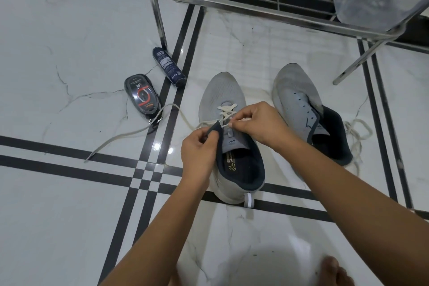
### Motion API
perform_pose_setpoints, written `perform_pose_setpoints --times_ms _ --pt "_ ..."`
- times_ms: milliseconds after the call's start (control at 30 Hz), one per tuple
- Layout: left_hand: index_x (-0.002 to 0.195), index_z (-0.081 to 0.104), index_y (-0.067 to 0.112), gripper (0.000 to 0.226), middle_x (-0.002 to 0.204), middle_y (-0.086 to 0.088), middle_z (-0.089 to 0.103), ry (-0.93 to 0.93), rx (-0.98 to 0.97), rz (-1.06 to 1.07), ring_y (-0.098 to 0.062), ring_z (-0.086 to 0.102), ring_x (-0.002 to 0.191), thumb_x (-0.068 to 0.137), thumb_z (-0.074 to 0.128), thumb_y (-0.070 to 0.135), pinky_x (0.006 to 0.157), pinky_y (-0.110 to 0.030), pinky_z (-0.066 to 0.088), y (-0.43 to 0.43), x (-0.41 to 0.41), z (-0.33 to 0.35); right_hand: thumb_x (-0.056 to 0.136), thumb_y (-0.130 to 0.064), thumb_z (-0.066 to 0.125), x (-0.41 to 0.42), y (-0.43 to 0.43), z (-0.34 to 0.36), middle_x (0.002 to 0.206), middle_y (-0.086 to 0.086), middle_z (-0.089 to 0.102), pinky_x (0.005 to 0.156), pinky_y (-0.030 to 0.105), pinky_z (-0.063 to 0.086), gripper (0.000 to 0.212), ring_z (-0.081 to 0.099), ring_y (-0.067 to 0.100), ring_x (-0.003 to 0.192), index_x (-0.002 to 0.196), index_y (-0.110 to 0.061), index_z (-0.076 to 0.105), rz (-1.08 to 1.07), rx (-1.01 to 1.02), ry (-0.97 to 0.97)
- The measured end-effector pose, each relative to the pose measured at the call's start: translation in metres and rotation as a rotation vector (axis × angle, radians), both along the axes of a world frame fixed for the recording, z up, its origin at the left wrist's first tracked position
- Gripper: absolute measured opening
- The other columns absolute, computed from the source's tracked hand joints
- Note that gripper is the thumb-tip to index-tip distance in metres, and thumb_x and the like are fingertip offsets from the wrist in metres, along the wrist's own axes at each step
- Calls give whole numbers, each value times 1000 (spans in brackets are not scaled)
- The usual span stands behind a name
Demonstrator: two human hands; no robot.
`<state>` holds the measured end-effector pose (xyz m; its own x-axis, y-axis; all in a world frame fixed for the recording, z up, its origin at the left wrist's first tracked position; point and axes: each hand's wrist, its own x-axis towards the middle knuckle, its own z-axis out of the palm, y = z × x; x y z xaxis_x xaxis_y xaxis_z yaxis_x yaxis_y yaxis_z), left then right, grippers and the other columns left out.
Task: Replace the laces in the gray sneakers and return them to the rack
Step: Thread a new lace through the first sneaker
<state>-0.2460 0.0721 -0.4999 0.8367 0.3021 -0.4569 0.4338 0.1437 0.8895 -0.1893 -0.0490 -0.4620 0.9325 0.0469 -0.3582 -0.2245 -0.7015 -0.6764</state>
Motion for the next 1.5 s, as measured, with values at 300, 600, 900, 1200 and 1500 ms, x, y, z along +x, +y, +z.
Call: perform_pose_setpoints --times_ms 300,600,900,1200,1500 --pt "87 70 23 9 81 6 71 -57 47 -59 -9 67 80 84 64 17 77 -25 53 0 -2 -5 80 -12 66 -12 12 -9 84 3 67 66 17 48 5 61 14 77 82 -13 70 -66 -20 -66" --pt "79 66 21 10 78 4 66 -19 -28 -146 -7 59 75 87 63 17 70 -18 47 5 15 -13 81 -45 65 -17 11 -2 99 -4 44 100 34 34 27 38 19 114 92 -21 71 20 -218 -114" --pt "81 42 12 21 53 4 47 -241 -560 672 -9 44 42 98 31 5 45 -22 44 82 33 22 83 -17 65 -22 10 -8 98 -1 40 79 20 38 14 53 18 95 95 -10 65 -105 -162 -74" --pt "102 59 12 25 99 -3 58 -279 869 -662 -20 56 90 95 48 33 76 -33 46 24 28 -16 82 -21 70 -18 -3 -6 71 -9 57 51 2 38 11 53 4 64 88 -15 65 -170 90 18" --pt "77 49 14 20 81 -7 62 -302 -282 -48 -15 61 77 95 44 8 78 -31 48 30 17 9 92 -18 55 -17 -9 -13 108 14 56 69 16 28 25 54 24 99 109 -5 66 129 -304 -143"
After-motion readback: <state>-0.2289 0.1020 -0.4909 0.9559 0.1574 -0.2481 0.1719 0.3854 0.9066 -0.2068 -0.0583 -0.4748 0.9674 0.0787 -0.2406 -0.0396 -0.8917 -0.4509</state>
